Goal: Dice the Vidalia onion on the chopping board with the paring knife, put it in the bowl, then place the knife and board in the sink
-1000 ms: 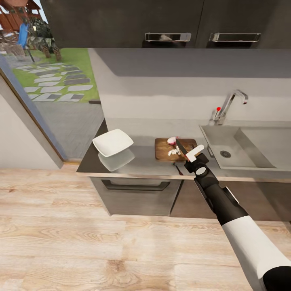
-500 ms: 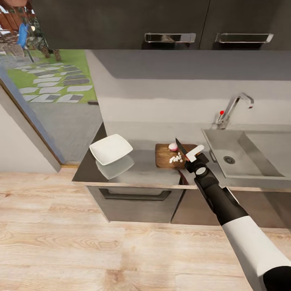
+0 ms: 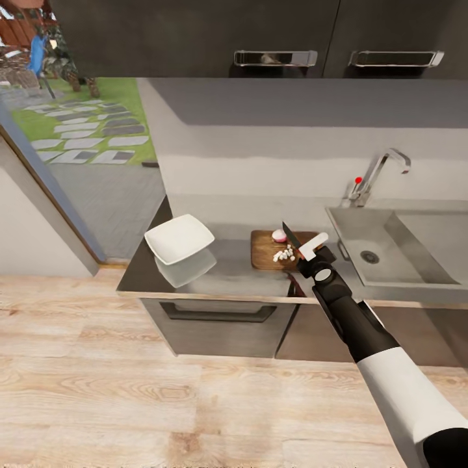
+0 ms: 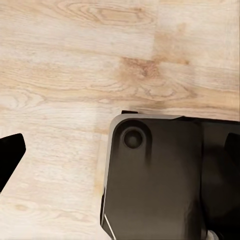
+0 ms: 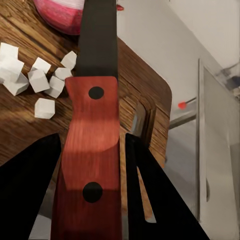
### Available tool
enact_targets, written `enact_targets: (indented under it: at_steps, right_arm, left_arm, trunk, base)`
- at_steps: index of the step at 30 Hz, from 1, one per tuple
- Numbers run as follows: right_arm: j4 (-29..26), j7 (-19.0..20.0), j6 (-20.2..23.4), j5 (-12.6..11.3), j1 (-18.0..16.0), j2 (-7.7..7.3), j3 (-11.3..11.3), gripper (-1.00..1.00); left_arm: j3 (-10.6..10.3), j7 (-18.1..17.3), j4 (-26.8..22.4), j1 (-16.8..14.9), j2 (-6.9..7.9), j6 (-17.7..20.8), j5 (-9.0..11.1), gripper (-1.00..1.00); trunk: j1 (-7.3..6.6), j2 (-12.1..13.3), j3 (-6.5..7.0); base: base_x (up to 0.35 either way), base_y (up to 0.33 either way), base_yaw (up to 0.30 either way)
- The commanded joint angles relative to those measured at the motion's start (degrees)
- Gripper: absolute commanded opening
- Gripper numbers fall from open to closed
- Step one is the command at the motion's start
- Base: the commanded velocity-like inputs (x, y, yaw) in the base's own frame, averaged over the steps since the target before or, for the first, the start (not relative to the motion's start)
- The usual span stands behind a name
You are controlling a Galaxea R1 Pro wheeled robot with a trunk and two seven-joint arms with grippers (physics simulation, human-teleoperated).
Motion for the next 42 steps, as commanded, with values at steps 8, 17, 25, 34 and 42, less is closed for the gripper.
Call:
enact_targets:
  at_steps: [8,17,25,34,42]
  right_arm:
    - [-0.1,0.4,0.4,0.6,0.0,-0.05,0.1,-1.00]
    - [0.0,0.4,0.5,0.6,0.0,-0.05,0.1,-1.00]
    - [0.1,0.4,0.5,0.6,0.0,-0.05,0.1,-1.00]
    - [0.0,0.4,0.5,0.6,0.0,-0.05,0.1,-1.00]
    - [0.0,0.5,0.4,0.6,0.0,-0.05,0.1,-1.00]
  left_arm:
    - [-0.4,0.4,-0.1,0.0,0.10,-0.1,0.6,1.00]
    - [-0.4,0.4,-0.1,0.0,0.10,-0.1,0.6,1.00]
    - [-0.5,0.4,-0.1,0.0,0.10,-0.1,0.6,1.00]
    - [-0.4,0.4,-0.1,0.0,0.10,-0.3,0.6,1.00]
    - [-0.4,0.4,-0.1,0.0,0.10,-0.3,0.6,1.00]
  trunk:
    - [0.02,-0.1,-0.61]
    - [0.02,-0.1,-1.33]
    - [0.02,-0.1,-1.87]
    - [0.02,-0.1,-1.88]
    - [0.02,-0.1,-1.88]
  base:
    - [-0.017,0.000,0.084]
    - [0.000,0.000,0.109]
    - [0.000,0.000,0.083]
    - [0.000,-0.044,-0.006]
    - [0.000,0.000,0.000]
